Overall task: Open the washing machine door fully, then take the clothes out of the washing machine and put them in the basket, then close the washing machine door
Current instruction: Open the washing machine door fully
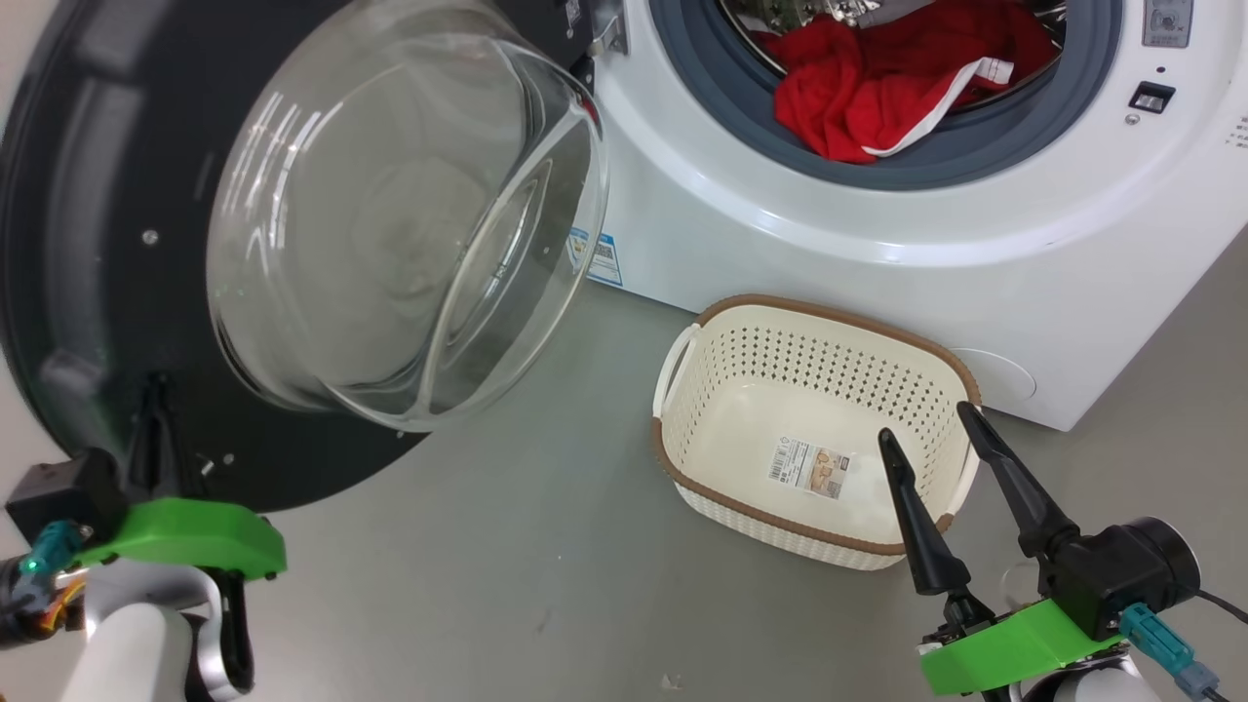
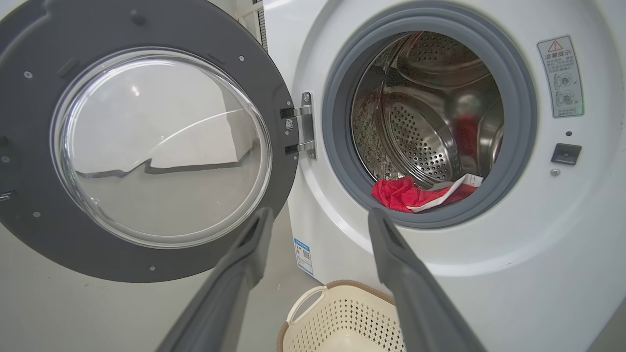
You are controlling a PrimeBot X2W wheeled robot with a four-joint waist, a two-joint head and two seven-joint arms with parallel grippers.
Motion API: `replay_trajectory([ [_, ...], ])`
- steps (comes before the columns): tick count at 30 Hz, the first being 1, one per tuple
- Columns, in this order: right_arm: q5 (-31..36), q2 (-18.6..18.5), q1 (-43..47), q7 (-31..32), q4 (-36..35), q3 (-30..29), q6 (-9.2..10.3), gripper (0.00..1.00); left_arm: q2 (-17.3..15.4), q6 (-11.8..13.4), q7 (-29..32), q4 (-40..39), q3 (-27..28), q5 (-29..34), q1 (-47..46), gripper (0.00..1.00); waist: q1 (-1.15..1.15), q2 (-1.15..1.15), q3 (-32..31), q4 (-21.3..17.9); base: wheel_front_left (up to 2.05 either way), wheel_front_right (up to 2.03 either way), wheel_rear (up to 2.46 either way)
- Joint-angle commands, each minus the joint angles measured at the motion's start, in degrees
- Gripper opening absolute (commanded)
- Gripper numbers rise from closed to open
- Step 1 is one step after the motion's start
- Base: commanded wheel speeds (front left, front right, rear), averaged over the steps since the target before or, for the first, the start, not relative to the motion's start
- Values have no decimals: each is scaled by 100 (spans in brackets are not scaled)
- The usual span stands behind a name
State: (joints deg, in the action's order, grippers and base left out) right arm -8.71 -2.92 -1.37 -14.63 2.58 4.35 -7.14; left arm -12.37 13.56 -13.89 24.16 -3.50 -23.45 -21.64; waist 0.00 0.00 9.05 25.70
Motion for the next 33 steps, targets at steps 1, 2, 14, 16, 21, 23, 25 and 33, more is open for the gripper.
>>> replay_trajectory([
  [1,16,4,-185,-11,-114,140,-35,100,-315,-18,-72,-11,313,-62,-279,0,0,0,21,-13,0,0,0],
  [2,7,4,-190,-10,-103,143,-35,100,-318,-34,-77,56,342,-83,-318,0,0,0,31,-21,0,0,0],
  [14,78,4,-222,25,-120,146,-35,100,-363,-166,-108,611,682,-41,-682,0,0,0,147,-87,0,0,0],
  [16,94,4,-227,37,-135,149,-35,100,-376,-199,-109,664,767,-5,-729,0,0,0,165,-97,0,0,0],
  [21,133,4,-241,86,-172,157,-35,100,-363,-234,-110,762,991,99,-839,0,0,0,211,-126,0,0,0],
  [23,146,4,-241,105,-188,158,-35,100,-343,-249,-110,799,1089,126,-868,0,0,0,222,-139,0,0,0],
  [25,155,4,-233,121,-205,163,-35,100,-325,-275,-110,841,1173,164,-887,0,0,0,226,-152,0,0,0],
  [33,179,4,-215,172,-240,167,-35,100,-230,-437,-110,1067,1423,275,-953,0,0,0,214,-192,0,0,0],
])
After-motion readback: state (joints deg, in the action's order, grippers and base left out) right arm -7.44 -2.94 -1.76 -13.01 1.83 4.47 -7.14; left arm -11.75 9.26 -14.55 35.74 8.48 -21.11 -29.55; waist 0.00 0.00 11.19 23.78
